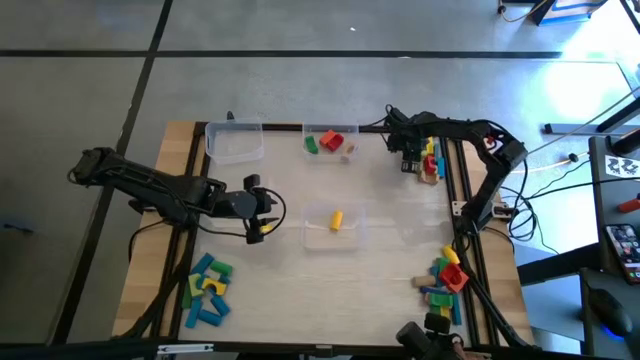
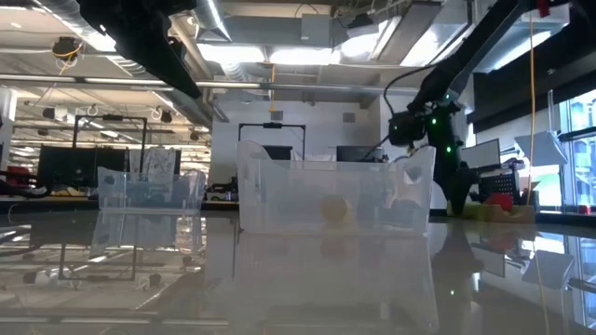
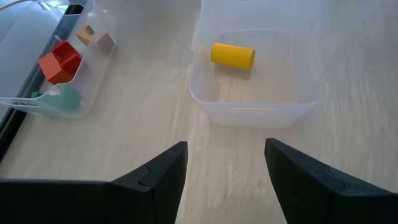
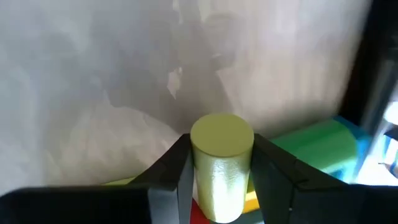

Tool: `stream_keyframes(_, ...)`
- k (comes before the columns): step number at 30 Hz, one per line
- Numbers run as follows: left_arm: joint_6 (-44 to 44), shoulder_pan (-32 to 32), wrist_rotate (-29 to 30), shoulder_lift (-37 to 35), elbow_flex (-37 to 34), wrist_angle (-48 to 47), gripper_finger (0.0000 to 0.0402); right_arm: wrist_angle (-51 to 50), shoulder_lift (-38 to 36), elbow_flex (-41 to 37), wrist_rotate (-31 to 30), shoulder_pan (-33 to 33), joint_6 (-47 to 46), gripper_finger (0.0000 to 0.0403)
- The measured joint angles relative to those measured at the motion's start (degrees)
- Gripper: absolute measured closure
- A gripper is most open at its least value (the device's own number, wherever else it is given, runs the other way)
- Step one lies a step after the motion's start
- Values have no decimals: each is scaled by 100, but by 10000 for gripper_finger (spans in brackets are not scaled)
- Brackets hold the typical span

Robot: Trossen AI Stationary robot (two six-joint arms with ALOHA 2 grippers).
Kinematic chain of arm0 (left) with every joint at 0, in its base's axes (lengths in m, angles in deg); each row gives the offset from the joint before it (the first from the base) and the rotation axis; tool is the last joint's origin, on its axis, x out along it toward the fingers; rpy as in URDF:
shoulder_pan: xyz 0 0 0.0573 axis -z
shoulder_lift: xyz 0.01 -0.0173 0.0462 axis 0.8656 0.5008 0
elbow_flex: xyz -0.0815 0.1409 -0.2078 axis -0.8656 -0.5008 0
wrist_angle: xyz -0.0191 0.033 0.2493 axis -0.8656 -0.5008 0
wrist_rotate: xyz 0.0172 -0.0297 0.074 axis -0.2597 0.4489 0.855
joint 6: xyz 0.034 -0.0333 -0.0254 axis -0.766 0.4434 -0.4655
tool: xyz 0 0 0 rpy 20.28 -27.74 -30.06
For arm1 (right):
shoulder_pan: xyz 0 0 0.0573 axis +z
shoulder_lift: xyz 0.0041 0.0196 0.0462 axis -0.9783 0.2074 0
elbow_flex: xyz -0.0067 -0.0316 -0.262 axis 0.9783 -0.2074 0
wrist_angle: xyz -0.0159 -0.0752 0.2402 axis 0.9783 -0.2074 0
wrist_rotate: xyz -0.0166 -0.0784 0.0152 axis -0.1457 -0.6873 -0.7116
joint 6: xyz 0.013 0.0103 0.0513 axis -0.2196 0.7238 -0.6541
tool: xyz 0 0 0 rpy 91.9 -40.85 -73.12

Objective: Sort blocks by size
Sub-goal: Put the light green cylindrical block into the bottom transparent bin

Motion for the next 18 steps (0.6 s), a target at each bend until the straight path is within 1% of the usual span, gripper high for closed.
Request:
stream_keyframes(5, 0, 0, 1, 1, 0, 0, 192, 25, -439, 2, 89, 243, -119, 278)
stream_keyframes(12, 0, 0, 1, 0, 0, 0, 192, 131, -1122, 4, 125, 987, -251, 278)
stream_keyframes(18, 0, 0, 1, 0, 0, -1, 192, 491, -1604, 7, 606, 1689, -657, 273)
